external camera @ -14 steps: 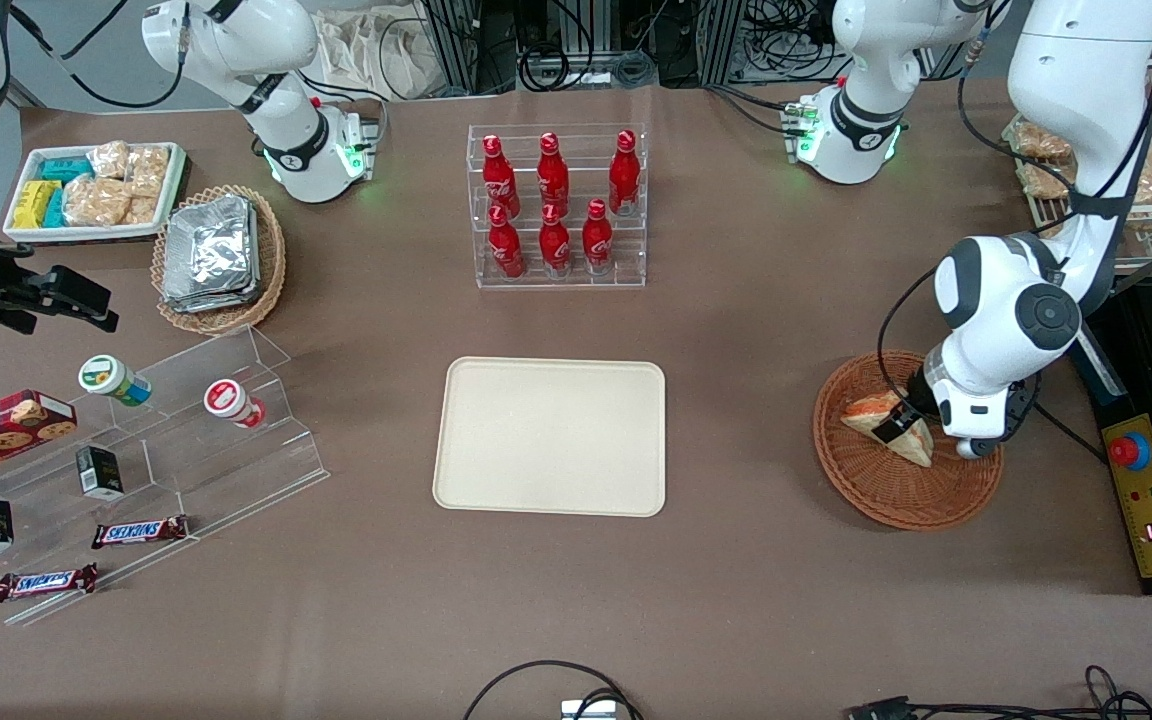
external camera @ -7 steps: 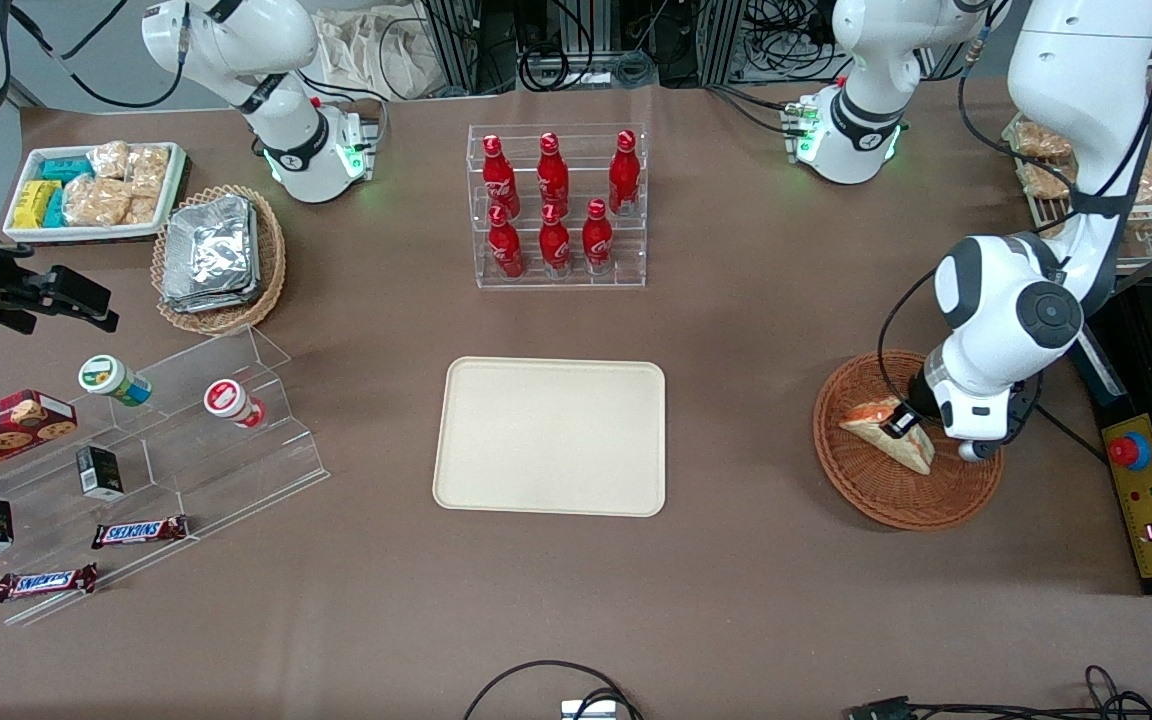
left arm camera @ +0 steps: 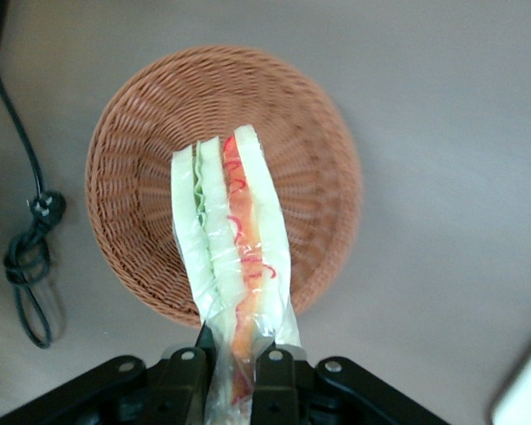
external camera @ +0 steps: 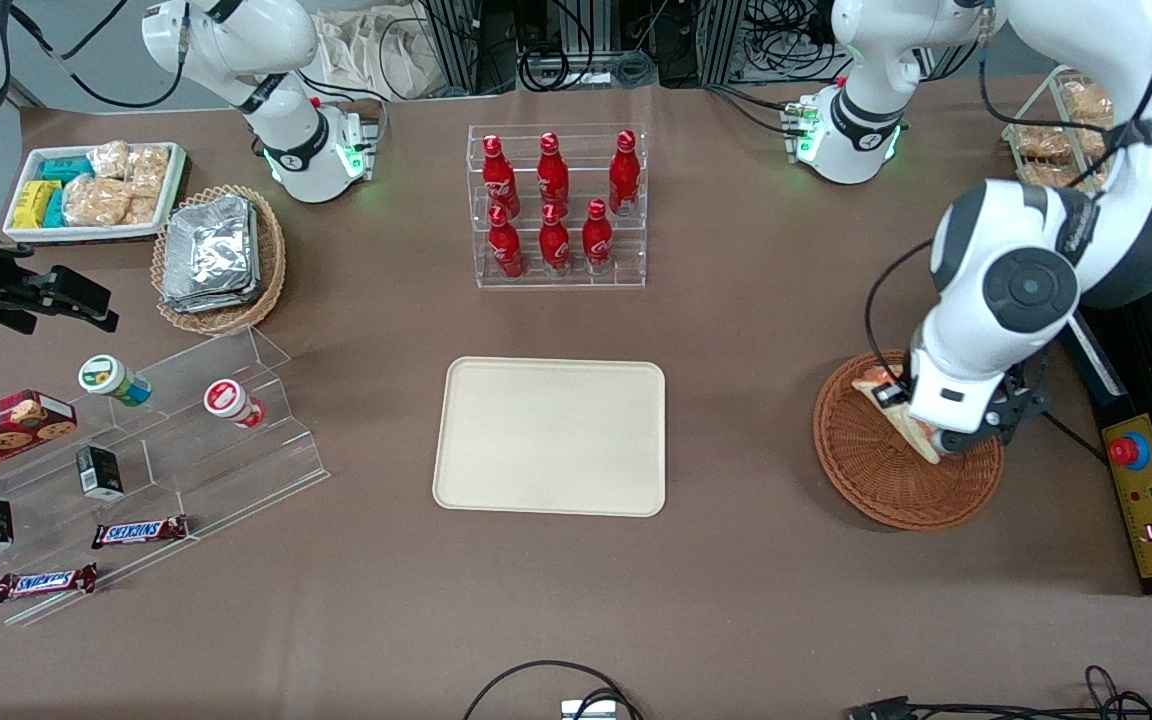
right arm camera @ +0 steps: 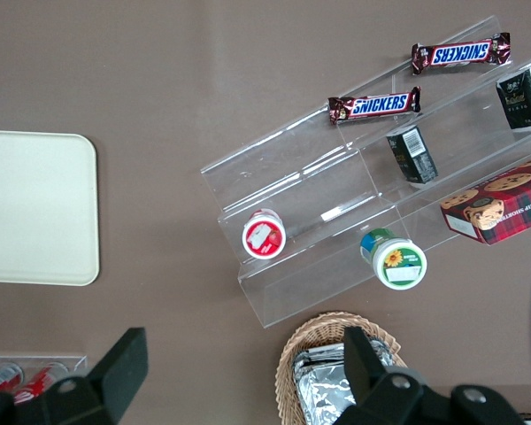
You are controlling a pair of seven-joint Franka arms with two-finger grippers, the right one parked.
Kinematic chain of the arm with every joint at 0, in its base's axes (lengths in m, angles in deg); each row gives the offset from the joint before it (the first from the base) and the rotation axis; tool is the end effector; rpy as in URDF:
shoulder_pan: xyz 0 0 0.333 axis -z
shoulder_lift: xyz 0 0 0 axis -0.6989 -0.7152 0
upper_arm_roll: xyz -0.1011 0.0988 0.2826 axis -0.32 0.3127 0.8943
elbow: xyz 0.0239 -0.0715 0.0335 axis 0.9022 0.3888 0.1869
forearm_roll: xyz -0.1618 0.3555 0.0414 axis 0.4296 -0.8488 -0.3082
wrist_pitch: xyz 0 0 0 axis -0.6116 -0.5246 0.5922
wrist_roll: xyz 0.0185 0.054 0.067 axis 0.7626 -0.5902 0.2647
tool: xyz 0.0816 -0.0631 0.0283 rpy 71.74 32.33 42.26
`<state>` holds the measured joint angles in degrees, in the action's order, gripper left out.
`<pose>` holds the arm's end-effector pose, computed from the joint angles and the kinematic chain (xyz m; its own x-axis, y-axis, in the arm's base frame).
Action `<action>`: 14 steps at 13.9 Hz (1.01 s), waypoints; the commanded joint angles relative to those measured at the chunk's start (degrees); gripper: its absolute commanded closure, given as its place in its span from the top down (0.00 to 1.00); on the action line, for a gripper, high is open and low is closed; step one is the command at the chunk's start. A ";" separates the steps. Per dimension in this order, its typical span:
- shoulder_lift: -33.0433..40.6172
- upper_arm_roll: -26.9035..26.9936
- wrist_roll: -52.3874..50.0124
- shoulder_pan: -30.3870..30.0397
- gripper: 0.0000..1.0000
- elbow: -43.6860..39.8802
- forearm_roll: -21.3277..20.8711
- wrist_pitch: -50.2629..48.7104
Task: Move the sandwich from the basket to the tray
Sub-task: 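Carry the sandwich with the left gripper over the cream tray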
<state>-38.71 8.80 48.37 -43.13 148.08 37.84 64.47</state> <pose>0.5881 -0.1537 0.4395 0.9586 0.2848 -0.0072 0.2791 -0.9440 -0.1760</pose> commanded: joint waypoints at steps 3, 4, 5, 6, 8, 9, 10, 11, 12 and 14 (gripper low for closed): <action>-1.75 -0.03 4.91 9.75 0.00 -6.85 -0.41 -3.48; -1.84 -0.03 5.43 11.34 0.00 -6.86 -0.49 -3.39; -2.01 -0.03 5.78 12.75 0.00 -6.86 -0.49 -3.31; -2.71 -0.11 6.48 14.42 0.00 -7.12 -0.32 -2.52; -5.77 -1.08 7.45 16.89 0.00 -10.17 1.52 -1.47; -7.88 -1.26 7.54 18.12 0.00 -11.85 2.05 -0.85; -10.17 -1.26 7.54 19.26 0.00 -13.17 2.23 0.81; -12.19 -1.26 7.63 20.23 0.00 -13.44 2.23 2.83; -14.47 -1.26 7.72 21.19 0.00 -13.53 1.97 4.76; -18.87 -1.17 7.81 22.87 0.00 -13.62 1.27 10.20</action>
<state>-51.98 7.26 55.02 -21.96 137.80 39.26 71.44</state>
